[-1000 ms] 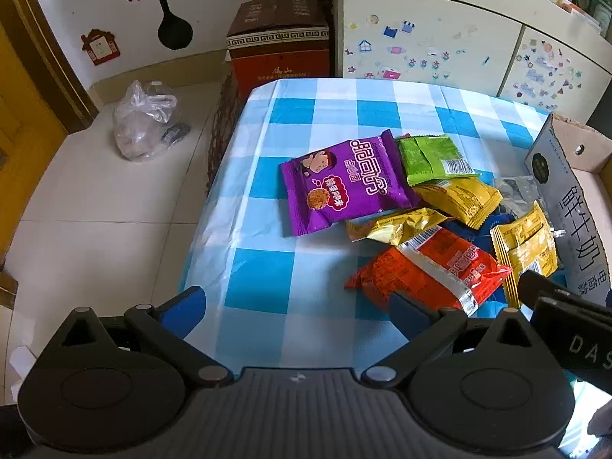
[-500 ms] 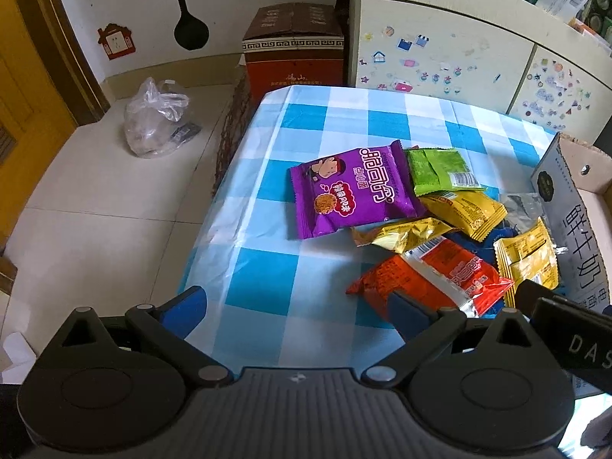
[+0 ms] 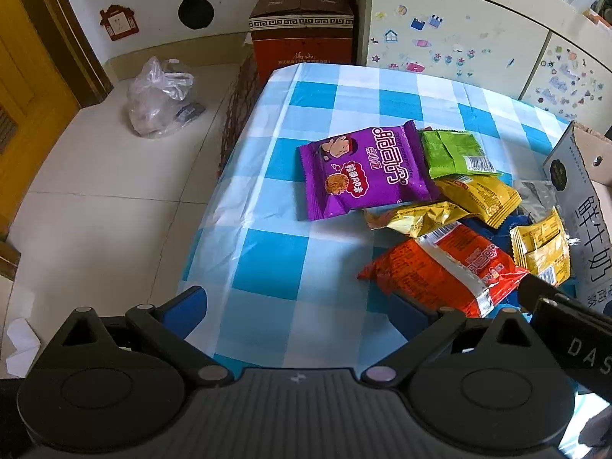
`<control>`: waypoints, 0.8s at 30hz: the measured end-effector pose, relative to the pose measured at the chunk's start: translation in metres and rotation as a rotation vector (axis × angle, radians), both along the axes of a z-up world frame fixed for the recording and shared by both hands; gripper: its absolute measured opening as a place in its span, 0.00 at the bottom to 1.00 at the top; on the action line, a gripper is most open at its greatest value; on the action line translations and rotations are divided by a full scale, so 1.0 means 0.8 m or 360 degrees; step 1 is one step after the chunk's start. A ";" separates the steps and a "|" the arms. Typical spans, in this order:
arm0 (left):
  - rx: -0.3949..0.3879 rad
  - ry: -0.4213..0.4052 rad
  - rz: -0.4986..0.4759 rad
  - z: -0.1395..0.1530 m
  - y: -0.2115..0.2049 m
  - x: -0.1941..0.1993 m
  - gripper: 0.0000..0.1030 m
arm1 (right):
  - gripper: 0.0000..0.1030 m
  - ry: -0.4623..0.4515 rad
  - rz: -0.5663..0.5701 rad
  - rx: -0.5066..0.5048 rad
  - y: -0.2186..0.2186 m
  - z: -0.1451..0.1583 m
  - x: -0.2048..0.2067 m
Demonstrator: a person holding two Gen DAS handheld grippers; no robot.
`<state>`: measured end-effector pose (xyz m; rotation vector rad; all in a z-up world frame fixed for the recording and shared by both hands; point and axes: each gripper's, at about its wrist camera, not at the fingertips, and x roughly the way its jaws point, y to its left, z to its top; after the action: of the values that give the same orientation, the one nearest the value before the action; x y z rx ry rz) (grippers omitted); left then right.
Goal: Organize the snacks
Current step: 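Move both grippers toward the pile of snack packets, then grasp the yellow packet with the right gripper while the left grasps the red-orange packet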
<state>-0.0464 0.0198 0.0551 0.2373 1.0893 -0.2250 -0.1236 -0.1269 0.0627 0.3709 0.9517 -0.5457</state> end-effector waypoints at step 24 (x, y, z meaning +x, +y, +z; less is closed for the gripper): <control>0.0074 -0.0005 -0.0037 -0.007 -0.003 -0.002 0.94 | 0.99 -0.0017 0.0063 -0.0091 0.008 -0.010 0.002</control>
<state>-0.0483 0.0178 0.0497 0.2919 1.0899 -0.2203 -0.1220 -0.1203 0.0544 0.3031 0.9296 -0.5334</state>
